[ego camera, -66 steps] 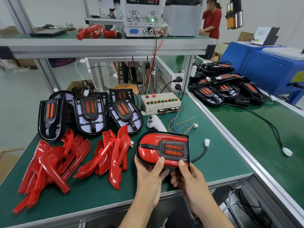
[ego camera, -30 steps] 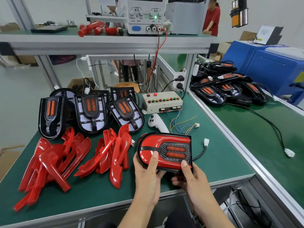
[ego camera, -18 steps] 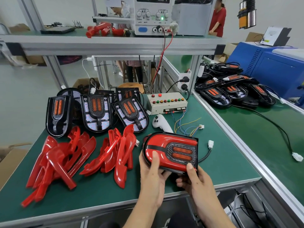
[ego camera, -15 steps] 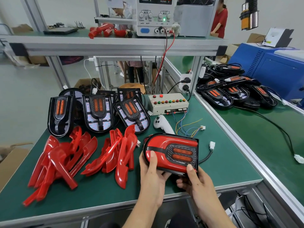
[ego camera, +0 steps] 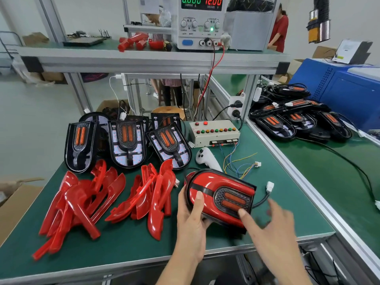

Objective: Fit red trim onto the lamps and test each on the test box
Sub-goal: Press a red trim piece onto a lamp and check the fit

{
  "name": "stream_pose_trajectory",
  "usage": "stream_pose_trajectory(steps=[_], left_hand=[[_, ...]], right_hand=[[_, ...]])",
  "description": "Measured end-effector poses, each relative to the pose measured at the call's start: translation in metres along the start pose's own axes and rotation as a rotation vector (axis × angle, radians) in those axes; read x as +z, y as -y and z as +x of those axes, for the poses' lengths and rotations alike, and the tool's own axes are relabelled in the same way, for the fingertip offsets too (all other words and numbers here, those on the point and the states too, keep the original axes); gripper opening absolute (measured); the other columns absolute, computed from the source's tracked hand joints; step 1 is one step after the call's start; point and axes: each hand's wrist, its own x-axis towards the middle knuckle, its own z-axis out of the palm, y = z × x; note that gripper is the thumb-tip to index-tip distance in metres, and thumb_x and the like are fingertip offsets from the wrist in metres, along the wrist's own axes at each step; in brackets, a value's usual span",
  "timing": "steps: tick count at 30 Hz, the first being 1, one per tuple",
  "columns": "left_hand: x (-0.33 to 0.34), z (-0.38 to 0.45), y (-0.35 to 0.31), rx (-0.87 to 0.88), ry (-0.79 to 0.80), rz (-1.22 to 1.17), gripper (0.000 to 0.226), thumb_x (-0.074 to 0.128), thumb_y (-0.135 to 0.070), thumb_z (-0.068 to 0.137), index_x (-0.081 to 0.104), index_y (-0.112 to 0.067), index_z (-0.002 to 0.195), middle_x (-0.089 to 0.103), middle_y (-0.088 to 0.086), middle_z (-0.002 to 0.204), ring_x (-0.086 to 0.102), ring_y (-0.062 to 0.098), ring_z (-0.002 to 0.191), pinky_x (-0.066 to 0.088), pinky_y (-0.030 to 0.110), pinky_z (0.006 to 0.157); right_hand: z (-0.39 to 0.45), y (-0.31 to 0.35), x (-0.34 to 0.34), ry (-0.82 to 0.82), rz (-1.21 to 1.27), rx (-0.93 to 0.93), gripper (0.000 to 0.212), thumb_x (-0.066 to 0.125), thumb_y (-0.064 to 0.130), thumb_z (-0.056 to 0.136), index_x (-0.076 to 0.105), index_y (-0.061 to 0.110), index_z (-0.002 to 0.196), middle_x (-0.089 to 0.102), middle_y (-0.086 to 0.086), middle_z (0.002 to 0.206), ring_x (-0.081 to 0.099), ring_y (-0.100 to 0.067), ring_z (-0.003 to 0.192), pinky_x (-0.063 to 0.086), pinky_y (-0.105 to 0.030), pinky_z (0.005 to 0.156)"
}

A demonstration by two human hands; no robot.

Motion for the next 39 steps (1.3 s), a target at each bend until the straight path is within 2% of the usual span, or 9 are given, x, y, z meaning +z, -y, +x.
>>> stream_pose_trajectory(steps=[4,7,12,17,21,23,27,30,39], left_hand=[[0.001,0.006,-0.003,0.059,0.025,0.232,0.062,0.074,-0.054,0.083,0.053,-0.041,0.139,0.068,0.0,0.133,0.064,0.023,0.123,0.052,0.051,0.104],[0.006,0.01,-0.008,0.182,0.074,0.375,0.063,0.075,-0.053,0.082,0.053,-0.034,0.138,0.069,-0.003,0.129,0.064,0.017,0.122,0.05,0.039,0.107],[0.012,0.022,-0.026,0.228,0.076,0.447,0.055,0.073,-0.054,0.081,0.056,-0.035,0.13,0.069,-0.021,0.119,0.064,-0.002,0.112,0.048,0.011,0.09],[0.018,0.025,-0.034,0.217,-0.012,0.379,0.033,0.063,-0.054,0.095,0.061,-0.037,0.123,0.072,-0.02,0.114,0.066,-0.003,0.109,0.048,0.009,0.087],[0.023,0.023,-0.036,0.153,0.017,0.422,0.017,0.048,-0.059,0.097,0.057,-0.073,0.101,0.053,-0.058,0.103,0.046,-0.036,0.102,0.036,-0.006,0.081],[0.023,0.023,-0.035,0.125,0.012,0.48,0.013,0.044,-0.06,0.1,0.05,-0.071,0.1,0.045,-0.065,0.098,0.038,-0.042,0.099,0.032,-0.003,0.083],[0.023,0.027,-0.032,0.11,0.065,0.485,0.026,0.045,-0.048,0.106,0.056,-0.071,0.105,0.058,-0.05,0.109,0.049,-0.028,0.11,0.037,0.007,0.094],[0.026,0.026,-0.035,0.116,0.086,0.505,0.032,0.046,-0.039,0.108,0.06,-0.067,0.104,0.061,-0.047,0.106,0.052,-0.026,0.107,0.038,-0.002,0.086],[0.02,0.027,-0.028,0.175,0.135,0.511,0.02,0.047,-0.033,0.107,0.061,-0.025,0.119,0.07,-0.009,0.113,0.063,0.009,0.113,0.047,0.021,0.096]], right_hand=[[0.02,0.052,-0.018,-0.181,-0.177,-0.466,0.07,0.061,0.066,0.085,0.051,0.031,0.145,0.044,0.002,0.141,0.033,-0.022,0.137,0.028,-0.046,0.115],[0.051,0.096,-0.02,0.135,-0.279,-0.656,0.064,0.054,0.071,0.085,0.056,0.036,0.139,0.051,0.013,0.139,0.04,-0.012,0.136,0.024,-0.039,0.117],[0.091,0.136,-0.022,0.632,-0.239,-0.578,0.043,0.071,0.066,0.078,0.066,0.038,0.111,0.07,0.021,0.107,0.066,0.001,0.098,0.054,-0.036,0.098],[0.097,0.139,-0.01,0.56,-0.017,-0.512,0.041,0.083,0.053,0.074,0.065,0.025,0.097,0.075,0.004,0.089,0.07,-0.008,0.077,0.06,-0.037,0.081],[0.096,0.13,-0.008,0.5,0.151,-0.405,0.037,0.086,0.045,0.078,0.066,0.018,0.096,0.076,-0.003,0.089,0.072,-0.015,0.077,0.059,-0.043,0.084],[0.096,0.126,-0.009,0.511,0.143,-0.389,0.037,0.084,0.046,0.078,0.066,0.018,0.093,0.075,-0.008,0.089,0.065,-0.014,0.073,0.057,-0.042,0.079],[0.097,0.123,-0.015,0.649,0.209,-0.343,0.015,0.081,0.035,0.086,0.072,0.028,0.095,0.078,0.005,0.092,0.072,-0.008,0.082,0.055,-0.03,0.081],[0.096,0.122,-0.017,0.724,0.255,-0.331,0.008,0.076,0.027,0.091,0.076,0.032,0.097,0.079,0.005,0.098,0.073,-0.009,0.09,0.057,-0.026,0.084],[0.089,0.111,-0.013,0.733,0.474,-0.207,0.011,0.075,0.006,0.089,0.078,0.016,0.092,0.077,-0.004,0.083,0.071,-0.013,0.075,0.057,-0.021,0.067]])
